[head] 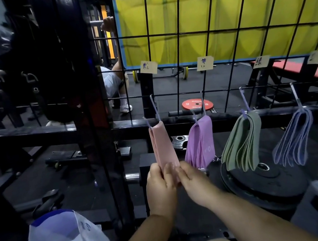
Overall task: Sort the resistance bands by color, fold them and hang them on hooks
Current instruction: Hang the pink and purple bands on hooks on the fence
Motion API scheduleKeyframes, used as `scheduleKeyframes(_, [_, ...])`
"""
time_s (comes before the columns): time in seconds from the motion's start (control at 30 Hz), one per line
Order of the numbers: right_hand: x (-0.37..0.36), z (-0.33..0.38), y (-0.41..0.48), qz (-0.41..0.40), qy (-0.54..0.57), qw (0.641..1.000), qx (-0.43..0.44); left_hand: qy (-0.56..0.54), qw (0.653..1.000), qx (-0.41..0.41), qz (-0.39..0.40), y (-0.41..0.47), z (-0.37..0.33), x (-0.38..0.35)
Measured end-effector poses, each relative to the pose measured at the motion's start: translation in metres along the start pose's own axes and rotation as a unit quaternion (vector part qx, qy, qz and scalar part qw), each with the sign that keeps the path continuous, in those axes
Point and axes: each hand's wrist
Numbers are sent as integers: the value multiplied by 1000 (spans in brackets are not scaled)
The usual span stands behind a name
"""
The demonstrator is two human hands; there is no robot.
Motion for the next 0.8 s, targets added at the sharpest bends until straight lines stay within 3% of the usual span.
scheduleKeyframes(0.2, [0, -10, -4, 34, 1, 999, 5, 4, 999, 0, 36, -10, 17, 2])
scheduleKeyframes(0.8, [-4, -10, -10, 50, 17, 999, 3, 78, 997, 3, 22, -20, 21, 15])
Point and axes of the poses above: each hand's wrist, its own y-axis towards the middle knuckle, its own x-axis out of the back of the hand, z = x × y, and after that the axes turned 13 degrees about x, right-handed
